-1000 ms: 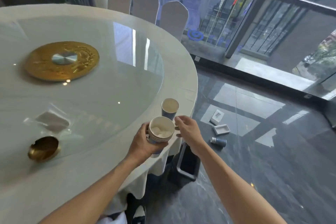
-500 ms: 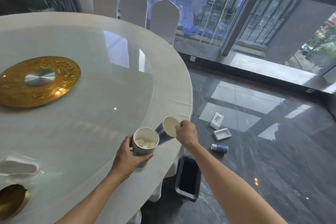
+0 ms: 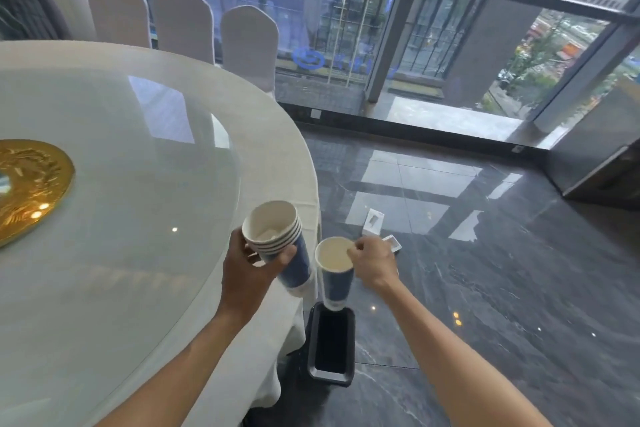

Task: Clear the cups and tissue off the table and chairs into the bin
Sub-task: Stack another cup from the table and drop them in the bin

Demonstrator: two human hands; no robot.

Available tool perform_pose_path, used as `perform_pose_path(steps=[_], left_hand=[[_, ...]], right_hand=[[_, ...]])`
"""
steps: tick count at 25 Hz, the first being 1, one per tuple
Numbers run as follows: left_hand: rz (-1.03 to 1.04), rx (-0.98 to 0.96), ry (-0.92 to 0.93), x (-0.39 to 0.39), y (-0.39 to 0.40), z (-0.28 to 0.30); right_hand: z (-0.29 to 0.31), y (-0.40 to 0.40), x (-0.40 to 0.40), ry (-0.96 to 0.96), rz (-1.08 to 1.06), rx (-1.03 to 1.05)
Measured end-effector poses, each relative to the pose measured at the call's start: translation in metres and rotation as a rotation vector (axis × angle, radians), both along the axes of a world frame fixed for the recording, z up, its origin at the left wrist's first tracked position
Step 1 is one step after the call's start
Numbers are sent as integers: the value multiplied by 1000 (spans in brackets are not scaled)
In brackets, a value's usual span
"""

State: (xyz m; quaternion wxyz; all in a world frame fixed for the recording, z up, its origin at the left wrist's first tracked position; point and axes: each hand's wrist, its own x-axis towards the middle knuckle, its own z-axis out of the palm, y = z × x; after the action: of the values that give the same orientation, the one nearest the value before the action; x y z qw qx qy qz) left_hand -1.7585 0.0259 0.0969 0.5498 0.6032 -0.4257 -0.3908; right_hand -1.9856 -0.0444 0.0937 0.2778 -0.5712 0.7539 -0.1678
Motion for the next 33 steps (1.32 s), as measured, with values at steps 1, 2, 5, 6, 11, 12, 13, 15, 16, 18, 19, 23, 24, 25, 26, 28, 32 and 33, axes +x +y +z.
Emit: perform_pose_path(steps=[1, 2, 5, 6, 11, 12, 13, 15, 16, 18, 19, 23, 24, 25, 26, 28, 32, 33], left_hand=[[-23, -30, -4, -8, -6, 9], [-51, -54, -22, -15, -10, 17], [-108, -107, -96, -30, -15, 26], [-108, -119, -105, -32, -15, 27], [-81, -93, -31, -40, -9, 31], [-93, -87, 12, -41, -7, 31], [-111, -78, 44, -42, -5, 31], [-152, -41, 73, -42, -2, 24], [-170, -24, 72, -42, 1, 20], [-209, 15, 79, -41, 7, 11], [-237, 41, 81, -41, 9, 8], [-368, 135, 138, -37, 14, 4], [-392, 154, 158, -36, 12, 2], [-409, 172, 166, -35, 11, -1], [-421, 186, 176, -34, 11, -2], [-433, 202, 181, -34, 12, -8], [-430, 202, 175, -41, 14, -26], [-433, 202, 177, -44, 13, -30]], right_hand=[[-3, 5, -3, -22, 22, 26], [-4, 10, -6, -60, 36, 42], [-6, 20, -14, -82, 21, 13], [-7, 23, -19, -55, 9, -1], [-21, 39, -28, -16, 8, 46], [-19, 42, -26, -52, 11, 51], [-17, 44, -24, -105, 9, 57], [-10, 47, -17, -281, -4, 92], [-7, 48, -14, -375, -9, 109], [0, 50, -8, -494, -2, 136], [2, 51, -6, -527, 9, 150], [7, 60, 2, -628, 33, 207], [6, 62, 3, -655, 28, 217], [4, 64, 3, -680, 22, 226], [2, 65, 3, -710, 19, 239], [-2, 67, 2, -808, 13, 277], [1, 65, -6, -974, -84, 400], [2, 64, -11, -988, -68, 439]])
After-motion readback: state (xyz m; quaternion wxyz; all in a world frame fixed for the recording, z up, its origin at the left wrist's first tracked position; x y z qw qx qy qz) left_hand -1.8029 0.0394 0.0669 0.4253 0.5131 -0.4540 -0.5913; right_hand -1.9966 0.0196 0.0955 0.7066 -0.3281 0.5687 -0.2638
